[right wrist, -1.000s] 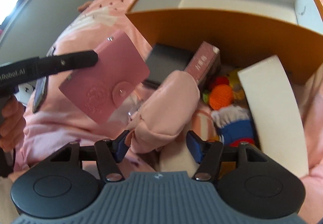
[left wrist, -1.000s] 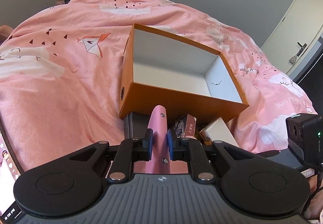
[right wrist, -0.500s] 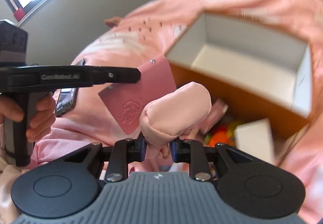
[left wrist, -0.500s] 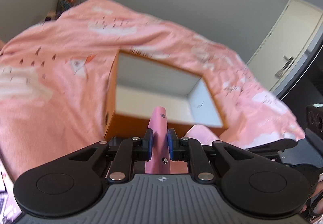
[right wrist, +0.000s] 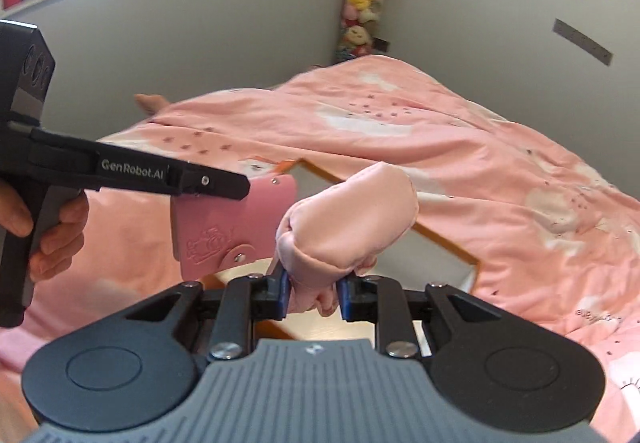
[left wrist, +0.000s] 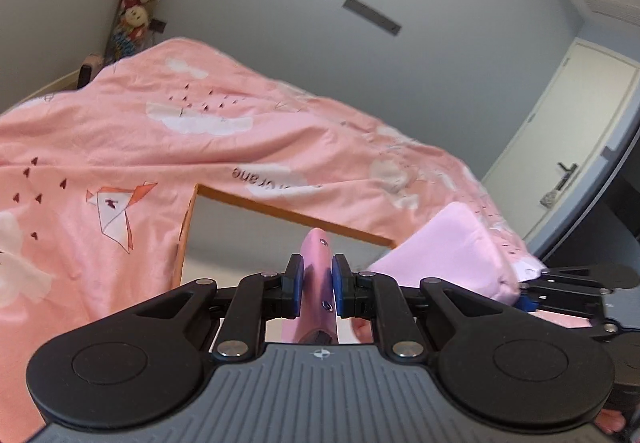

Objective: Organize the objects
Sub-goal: 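Carry the backpack with the right gripper while the left gripper carries the wallet over the box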

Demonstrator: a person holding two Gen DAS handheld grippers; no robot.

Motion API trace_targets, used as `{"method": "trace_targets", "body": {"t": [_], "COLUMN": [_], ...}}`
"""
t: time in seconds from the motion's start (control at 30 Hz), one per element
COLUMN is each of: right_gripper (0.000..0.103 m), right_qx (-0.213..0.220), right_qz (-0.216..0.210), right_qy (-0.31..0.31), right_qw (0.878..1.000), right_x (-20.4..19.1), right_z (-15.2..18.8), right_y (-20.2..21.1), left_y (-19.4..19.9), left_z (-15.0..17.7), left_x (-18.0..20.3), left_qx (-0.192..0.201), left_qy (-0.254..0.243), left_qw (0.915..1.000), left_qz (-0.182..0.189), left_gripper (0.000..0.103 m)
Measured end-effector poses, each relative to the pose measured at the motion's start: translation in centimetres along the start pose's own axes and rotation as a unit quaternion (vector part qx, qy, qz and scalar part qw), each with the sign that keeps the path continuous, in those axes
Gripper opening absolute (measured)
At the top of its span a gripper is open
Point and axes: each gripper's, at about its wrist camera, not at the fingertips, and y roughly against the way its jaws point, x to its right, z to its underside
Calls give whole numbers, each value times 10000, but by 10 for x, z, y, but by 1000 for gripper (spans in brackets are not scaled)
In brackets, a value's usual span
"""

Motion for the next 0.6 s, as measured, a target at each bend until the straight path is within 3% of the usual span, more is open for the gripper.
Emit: {"method": "trace_targets", "body": {"t": [0.13, 0.23, 0.6], "right_gripper": [24, 24, 24], "right_qx": [-224, -469, -1100], "right_qz": [96, 83, -258], "right_qy": [-36, -19, 89], "right_qw": [9997, 9989, 9936], "right_x": [12, 15, 11], "right_z": [1, 8, 24], "right_y": [-36, -63, -120], "left_y": [-40, -57, -77], "left_z": [8, 18, 30], "left_x": [-16, -23, -35], "left_qx": [-350, -521, -951], "left_qy": [269, 309, 146], "left_qw": [9989, 9980, 9938], "left_qz": [-138, -200, -563], "left_gripper": [16, 0, 0]}}
